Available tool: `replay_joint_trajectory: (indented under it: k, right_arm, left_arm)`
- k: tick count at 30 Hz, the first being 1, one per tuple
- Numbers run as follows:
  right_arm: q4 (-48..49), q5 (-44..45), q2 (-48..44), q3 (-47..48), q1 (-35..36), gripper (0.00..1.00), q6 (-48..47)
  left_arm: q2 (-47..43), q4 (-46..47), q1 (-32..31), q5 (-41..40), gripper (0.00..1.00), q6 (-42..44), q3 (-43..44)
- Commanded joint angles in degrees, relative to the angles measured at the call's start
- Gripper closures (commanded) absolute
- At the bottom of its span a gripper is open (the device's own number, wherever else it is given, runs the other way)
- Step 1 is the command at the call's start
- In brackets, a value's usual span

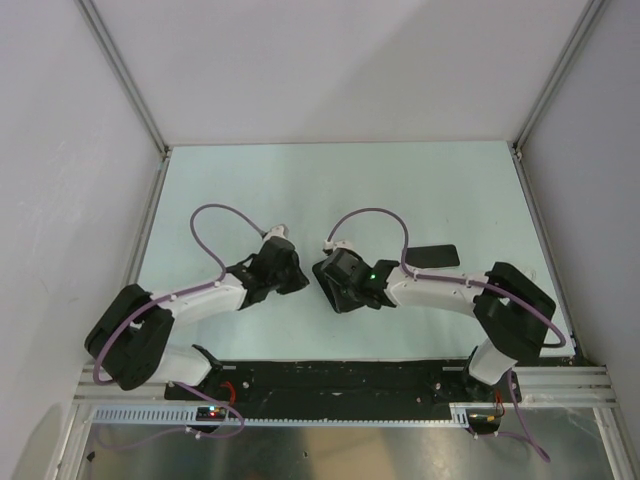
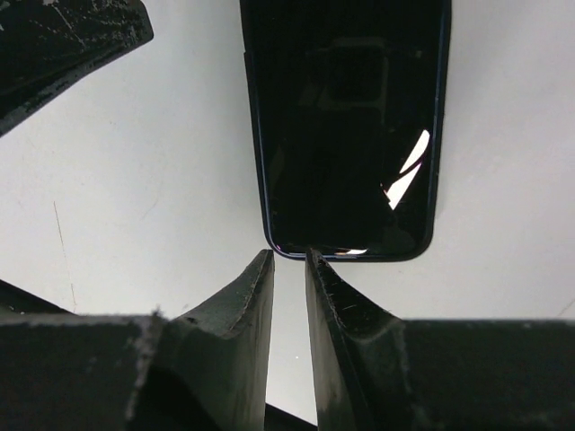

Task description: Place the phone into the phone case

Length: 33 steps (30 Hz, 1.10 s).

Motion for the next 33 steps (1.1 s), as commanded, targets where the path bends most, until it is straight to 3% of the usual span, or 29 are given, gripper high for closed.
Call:
replay_joint_trajectory:
  k: [1, 20, 29, 33]
  right_arm:
    - [0.3, 1.1, 3.2, 2.9, 0.7, 0.75, -0.4]
    - [-1.8, 2.0, 10.5, 2.9, 1.4, 0.78, 0.8]
    - [-0.3, 1.4, 3.9, 6.7, -4.0, 0.74, -1.7]
    - [0.5, 0.6, 5.1, 10.1, -8.1, 0.74, -3.9]
  left_arm:
    - [-2.2, 0.4, 0.6, -0.5, 0.92, 1.6, -0.5]
    - [-2.7, 0.4, 1.2, -0.3, 0.93, 1.9, -1.1]
    - [-2.6, 0.4, 1.2, 0.3, 0.92, 1.8, -0.2]
    - [-3.0, 0.3, 1.2, 0.4, 0.91, 1.5, 0.1]
